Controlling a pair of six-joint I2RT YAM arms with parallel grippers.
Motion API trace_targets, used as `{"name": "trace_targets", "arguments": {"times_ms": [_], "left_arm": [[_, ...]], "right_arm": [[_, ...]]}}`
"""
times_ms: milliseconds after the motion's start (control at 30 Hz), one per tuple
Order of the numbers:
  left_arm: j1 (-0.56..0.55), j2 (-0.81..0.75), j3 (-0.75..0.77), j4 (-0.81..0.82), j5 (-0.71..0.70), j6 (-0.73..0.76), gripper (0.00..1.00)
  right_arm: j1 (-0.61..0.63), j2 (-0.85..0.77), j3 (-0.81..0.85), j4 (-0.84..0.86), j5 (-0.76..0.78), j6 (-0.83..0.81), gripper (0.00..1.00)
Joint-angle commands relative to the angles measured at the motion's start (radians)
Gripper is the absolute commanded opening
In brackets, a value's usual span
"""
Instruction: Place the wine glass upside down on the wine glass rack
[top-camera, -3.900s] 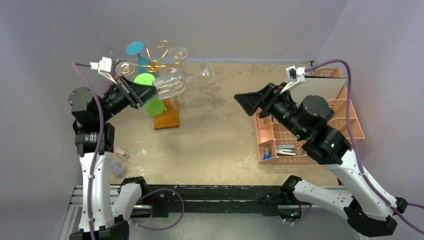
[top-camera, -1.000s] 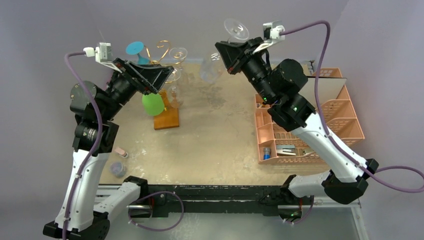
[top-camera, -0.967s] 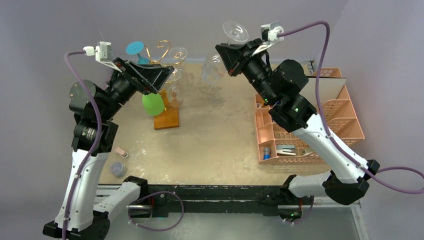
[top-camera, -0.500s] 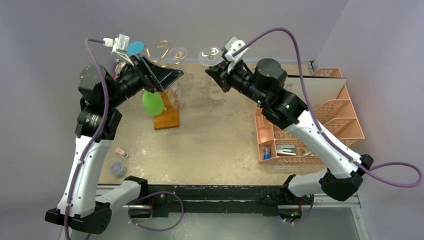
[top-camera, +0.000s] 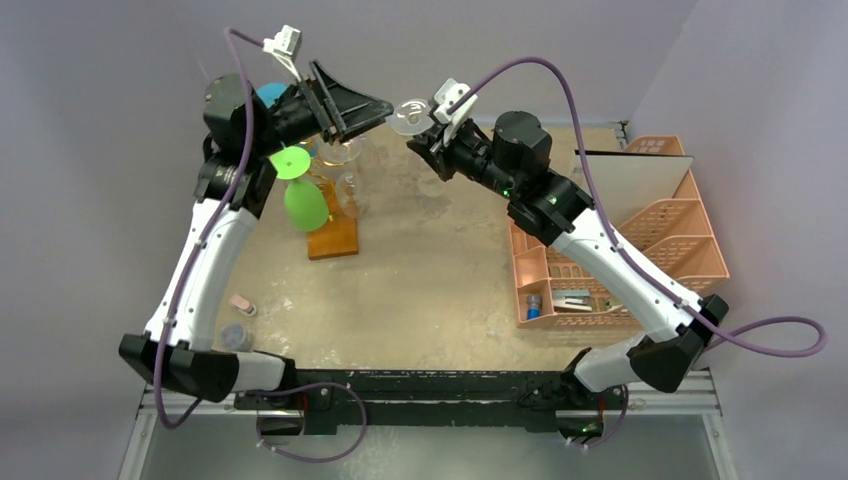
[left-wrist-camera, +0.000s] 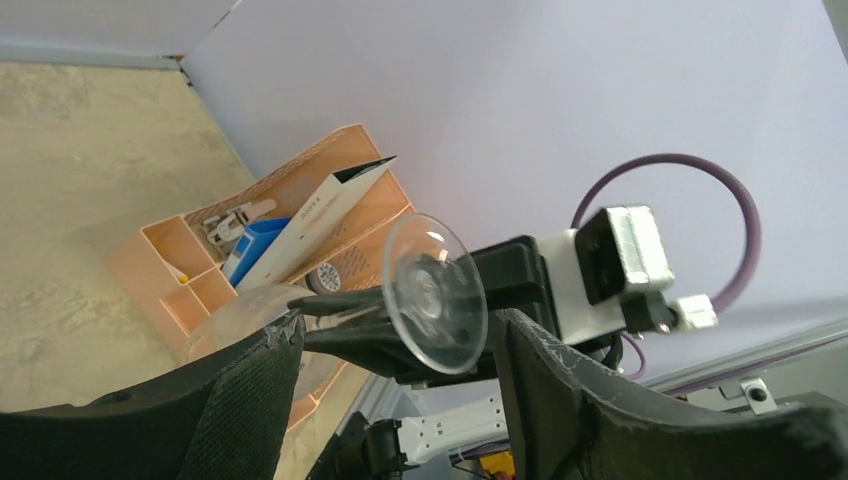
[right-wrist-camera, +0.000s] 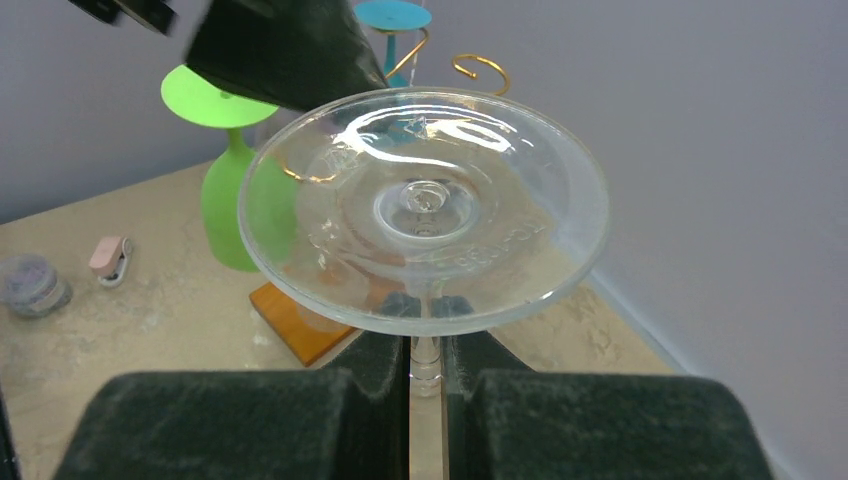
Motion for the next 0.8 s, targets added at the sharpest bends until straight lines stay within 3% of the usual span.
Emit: {"name": "trace_targets", "arguments": {"times_ms": [0, 200, 367, 533, 633, 767], "left_arm": [[-0.005, 0.057, 0.045, 0.126, 0.074, -0.118, 0.63], [-0.007, 0.125, 0.015, 0.35, 0.143, -0.287, 0.48], [-0.008, 0.136, -0.013, 0.326, 0.164, -0.298, 0.4], [-0.01, 0.125, -0.041, 0.284, 0.181, -0.303, 0.38], [-0.011, 0.121, -0.05, 0.323, 0.209, -0.335, 0.35], [-0.01, 0.128, -0.092, 0.423, 0.224, -0.421, 0.23]], "right_arm": [[-0.017, -0.025, -0.037, 0.184, -0.06, -0.008, 0.0], [-0.022, -0.014, -0.055, 0.219, -0.092, 0.002, 0.0], [-0.024, 0.0, -0.054, 0.241, -0.09, -0.004, 0.0], [-0.025, -0.011, -0.079, 0.274, -0.109, -0.009, 0.0], [-0.024, -0.012, -0.088, 0.261, -0.111, -0.016, 0.0], [-0.024, -0.017, -0.101, 0.238, -0.122, -0.038, 0.0]]}}
